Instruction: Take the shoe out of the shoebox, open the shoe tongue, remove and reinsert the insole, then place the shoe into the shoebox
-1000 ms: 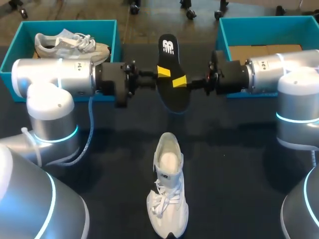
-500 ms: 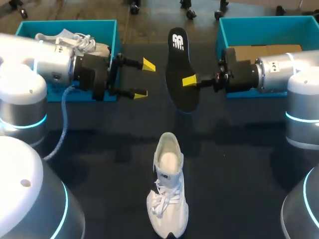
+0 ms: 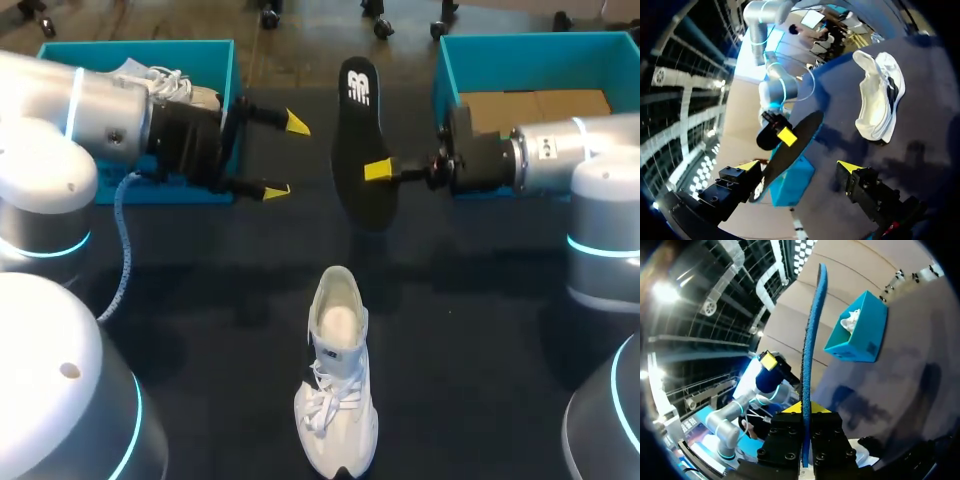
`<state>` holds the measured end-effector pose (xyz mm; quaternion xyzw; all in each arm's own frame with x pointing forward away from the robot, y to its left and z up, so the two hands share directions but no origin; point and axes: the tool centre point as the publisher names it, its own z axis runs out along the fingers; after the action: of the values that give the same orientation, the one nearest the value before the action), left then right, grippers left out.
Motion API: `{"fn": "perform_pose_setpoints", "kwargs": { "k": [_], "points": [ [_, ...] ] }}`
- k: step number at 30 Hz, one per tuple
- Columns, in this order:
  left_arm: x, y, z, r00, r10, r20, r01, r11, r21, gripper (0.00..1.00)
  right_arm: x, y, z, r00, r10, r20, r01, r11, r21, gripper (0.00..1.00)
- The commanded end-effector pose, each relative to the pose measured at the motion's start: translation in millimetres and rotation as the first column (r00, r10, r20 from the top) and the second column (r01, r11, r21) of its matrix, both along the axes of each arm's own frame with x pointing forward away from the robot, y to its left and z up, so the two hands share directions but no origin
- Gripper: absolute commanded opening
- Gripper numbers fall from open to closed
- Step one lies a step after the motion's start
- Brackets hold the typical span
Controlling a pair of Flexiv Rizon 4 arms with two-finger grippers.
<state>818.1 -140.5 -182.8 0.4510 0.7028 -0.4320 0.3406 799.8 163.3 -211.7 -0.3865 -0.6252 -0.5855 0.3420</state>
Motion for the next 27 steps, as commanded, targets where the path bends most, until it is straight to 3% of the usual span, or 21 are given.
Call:
{"fn": "perform_pose_setpoints", "kwargs": {
  "k": [1, 11, 13, 21, 25, 27],
  "points": [
    [-0.8, 2.5, 5.0, 0.891, 0.357, -0.28, -0.239, 0.894, 0.379, 1.0, -4.8, 1.0, -11.7, 0.999, -0.033, 0.009, 0.034, 0.999, -0.008, 0.0],
    [-0.8, 2.5, 5.0, 0.891, 0.357, -0.28, -0.239, 0.894, 0.379, 1.0, -4.8, 1.0, -11.7, 0.999, -0.033, 0.009, 0.034, 0.999, -0.008, 0.0],
    [2.2, -4.2, 2.3, 0.833, 0.417, -0.362, -0.242, 0.865, 0.44, 1.0, -4.8, 1.0, -11.7, 0.999, -0.033, 0.009, 0.034, 0.999, -0.008, 0.0],
    [-21.2, -2.1, -6.2, 0.624, 0.6, -0.501, -0.161, 0.726, 0.668, 1.0, -13.7, 2.2, -30.0, 0.99, -0.06, 0.128, 0.059, 0.998, 0.007, 0.0],
    [-28.7, 7.7, -17.6, 0.52, 0.696, -0.495, -0.16, 0.648, 0.745, 1.0, -16.8, 1.8, -35.7, 0.987, -0.069, 0.147, 0.07, 0.998, 0.0, 0.0],
    [-29.3, 8.7, -18.9, 0.515, 0.706, -0.487, -0.166, 0.639, 0.751, 1.0, -17.1, 1.7, -36.5, 0.987, -0.072, 0.146, 0.073, 0.997, -0.002, 0.0]
  ]
}}
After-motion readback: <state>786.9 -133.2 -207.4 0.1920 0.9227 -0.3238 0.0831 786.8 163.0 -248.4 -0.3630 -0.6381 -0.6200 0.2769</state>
